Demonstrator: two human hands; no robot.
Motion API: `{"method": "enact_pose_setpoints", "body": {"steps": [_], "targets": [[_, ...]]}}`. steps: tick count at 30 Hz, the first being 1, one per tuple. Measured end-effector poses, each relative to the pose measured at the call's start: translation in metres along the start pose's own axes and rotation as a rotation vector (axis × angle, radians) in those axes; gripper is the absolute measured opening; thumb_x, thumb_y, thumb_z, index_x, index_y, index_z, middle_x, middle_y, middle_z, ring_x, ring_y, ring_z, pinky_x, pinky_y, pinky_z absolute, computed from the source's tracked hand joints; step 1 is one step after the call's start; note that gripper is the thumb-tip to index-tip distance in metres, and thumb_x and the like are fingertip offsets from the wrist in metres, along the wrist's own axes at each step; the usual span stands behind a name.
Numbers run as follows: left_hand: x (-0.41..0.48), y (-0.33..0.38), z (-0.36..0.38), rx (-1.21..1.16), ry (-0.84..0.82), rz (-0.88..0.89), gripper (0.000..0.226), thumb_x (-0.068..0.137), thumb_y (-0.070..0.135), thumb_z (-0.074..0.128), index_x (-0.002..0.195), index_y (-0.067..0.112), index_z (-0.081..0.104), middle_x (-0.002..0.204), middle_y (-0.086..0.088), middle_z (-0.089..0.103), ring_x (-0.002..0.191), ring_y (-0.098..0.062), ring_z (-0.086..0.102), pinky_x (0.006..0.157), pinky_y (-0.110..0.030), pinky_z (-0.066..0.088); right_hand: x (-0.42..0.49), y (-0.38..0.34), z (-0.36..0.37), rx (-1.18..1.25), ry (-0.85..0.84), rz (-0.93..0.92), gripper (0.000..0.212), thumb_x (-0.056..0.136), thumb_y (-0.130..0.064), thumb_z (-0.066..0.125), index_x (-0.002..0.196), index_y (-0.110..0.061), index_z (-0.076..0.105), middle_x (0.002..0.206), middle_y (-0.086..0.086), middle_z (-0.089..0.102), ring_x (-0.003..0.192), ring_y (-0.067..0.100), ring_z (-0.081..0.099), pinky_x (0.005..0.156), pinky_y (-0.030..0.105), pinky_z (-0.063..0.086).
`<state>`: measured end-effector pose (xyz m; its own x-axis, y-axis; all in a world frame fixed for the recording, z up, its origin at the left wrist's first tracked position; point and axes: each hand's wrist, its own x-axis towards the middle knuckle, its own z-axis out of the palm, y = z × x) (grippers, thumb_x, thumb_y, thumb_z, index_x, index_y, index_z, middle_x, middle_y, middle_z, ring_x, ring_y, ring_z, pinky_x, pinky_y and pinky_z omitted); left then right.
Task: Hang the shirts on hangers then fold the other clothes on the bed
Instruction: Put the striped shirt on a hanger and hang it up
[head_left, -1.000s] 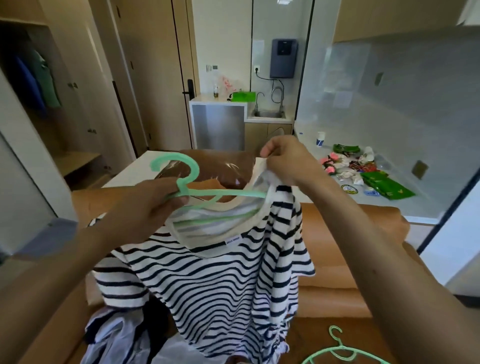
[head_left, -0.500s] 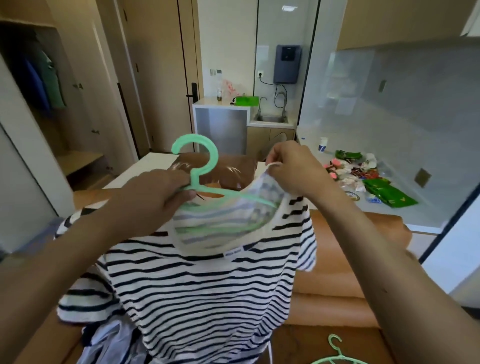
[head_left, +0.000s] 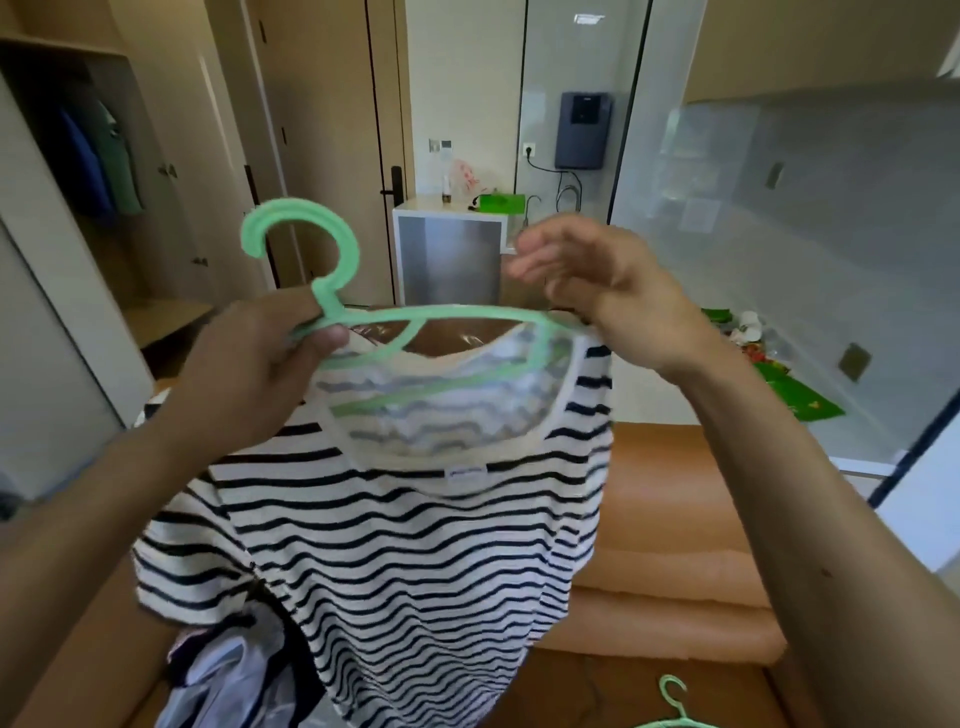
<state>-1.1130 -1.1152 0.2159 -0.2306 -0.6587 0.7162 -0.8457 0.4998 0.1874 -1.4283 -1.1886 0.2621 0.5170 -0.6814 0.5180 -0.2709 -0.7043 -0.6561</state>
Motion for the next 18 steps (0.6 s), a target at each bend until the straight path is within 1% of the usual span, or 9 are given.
{"method": "enact_pose_setpoints", "body": {"steps": [2, 4, 6, 8, 10, 13, 16, 17, 18], "targets": [[0.003, -0.002, -0.006, -0.008, 0.025, -0.011, 0.021, 0.1, 0.039, 0.045, 0.089, 0.024, 0.055, 0.078, 0.002, 0.056, 0.067, -0.017, 0.053, 0.057, -0.039, 0.045, -0.005, 0.009, -0.006, -0.016, -0.051, 0.091, 0.036, 0.098, 0.006, 0.049, 0.129, -0.009, 0.059, 0.122, 0.003, 0.067, 0.112, 0.0, 0.062, 0.09, 0.014, 0.048], [0.005, -0.002, -0.01, -0.008, 0.015, -0.017, 0.028, 0.1, 0.039, 0.045, 0.091, 0.018, 0.061, 0.081, 0.0, 0.06, 0.07, -0.019, 0.055, 0.06, -0.039, 0.047, -0.013, 0.015, -0.007, -0.038, -0.142, 0.22, 0.028, 0.106, -0.011, 0.046, 0.129, -0.014, 0.062, 0.114, -0.005, 0.069, 0.098, -0.013, 0.061, 0.082, 0.005, 0.044], [0.004, -0.002, -0.009, -0.033, 0.003, -0.007, 0.035, 0.1, 0.041, 0.043, 0.091, 0.014, 0.063, 0.08, 0.001, 0.06, 0.07, -0.012, 0.055, 0.06, -0.034, 0.045, -0.021, 0.021, -0.006, -0.01, -0.177, 0.257, 0.031, 0.108, -0.022, 0.041, 0.122, -0.008, 0.066, 0.1, -0.003, 0.074, 0.093, -0.005, 0.066, 0.083, 0.014, 0.051], [0.003, 0.0, -0.007, -0.06, 0.002, -0.013, 0.037, 0.1, 0.039, 0.043, 0.088, 0.01, 0.063, 0.075, 0.0, 0.06, 0.068, -0.014, 0.053, 0.055, -0.025, 0.039, -0.026, 0.029, -0.005, 0.083, -0.126, 0.221, 0.039, 0.108, -0.029, 0.039, 0.121, -0.002, 0.064, 0.105, 0.007, 0.073, 0.103, 0.015, 0.068, 0.091, 0.031, 0.055], [0.004, 0.002, -0.007, -0.083, 0.001, -0.029, 0.037, 0.1, 0.035, 0.045, 0.088, 0.006, 0.064, 0.071, -0.004, 0.059, 0.068, -0.017, 0.052, 0.054, -0.023, 0.036, -0.032, 0.044, -0.003, 0.262, 0.014, 0.233, 0.046, 0.108, -0.039, 0.034, 0.127, -0.007, 0.062, 0.113, 0.012, 0.07, 0.11, 0.028, 0.065, 0.093, 0.038, 0.054], [0.008, 0.007, -0.012, -0.105, -0.035, -0.025, 0.038, 0.1, 0.038, 0.045, 0.089, 0.008, 0.066, 0.07, -0.003, 0.059, 0.065, -0.016, 0.054, 0.058, -0.029, 0.04, -0.047, 0.075, 0.02, 0.476, 0.161, 0.397, 0.045, 0.108, -0.04, 0.033, 0.127, -0.01, 0.061, 0.11, 0.015, 0.071, 0.103, 0.027, 0.068, 0.088, 0.044, 0.054], [0.016, 0.018, -0.019, -0.108, -0.079, 0.0, 0.025, 0.103, 0.024, 0.051, 0.084, 0.012, 0.063, 0.07, 0.02, 0.058, 0.066, 0.0, 0.054, 0.056, -0.01, 0.035, -0.072, 0.101, 0.094, 0.435, -0.021, 0.547, 0.029, 0.103, -0.022, 0.049, 0.118, -0.002, 0.063, 0.102, 0.011, 0.07, 0.087, 0.008, 0.07, 0.08, 0.029, 0.056], [0.018, 0.021, -0.019, -0.102, -0.095, 0.017, 0.023, 0.103, 0.02, 0.052, 0.083, 0.013, 0.062, 0.071, 0.026, 0.057, 0.066, 0.004, 0.053, 0.057, -0.007, 0.034, -0.079, 0.102, 0.124, 0.417, -0.107, 0.563, 0.026, 0.096, -0.023, 0.06, 0.112, -0.003, 0.065, 0.104, 0.008, 0.068, 0.089, 0.006, 0.069, 0.081, 0.026, 0.056], [0.02, 0.022, -0.02, -0.1, -0.111, 0.029, 0.023, 0.103, 0.018, 0.052, 0.082, 0.014, 0.061, 0.072, 0.027, 0.056, 0.065, 0.005, 0.052, 0.057, -0.007, 0.034, -0.084, 0.106, 0.154, 0.394, -0.167, 0.561, 0.034, 0.086, -0.031, 0.07, 0.11, -0.007, 0.067, 0.108, 0.007, 0.067, 0.096, 0.01, 0.068, 0.087, 0.029, 0.055]]}}
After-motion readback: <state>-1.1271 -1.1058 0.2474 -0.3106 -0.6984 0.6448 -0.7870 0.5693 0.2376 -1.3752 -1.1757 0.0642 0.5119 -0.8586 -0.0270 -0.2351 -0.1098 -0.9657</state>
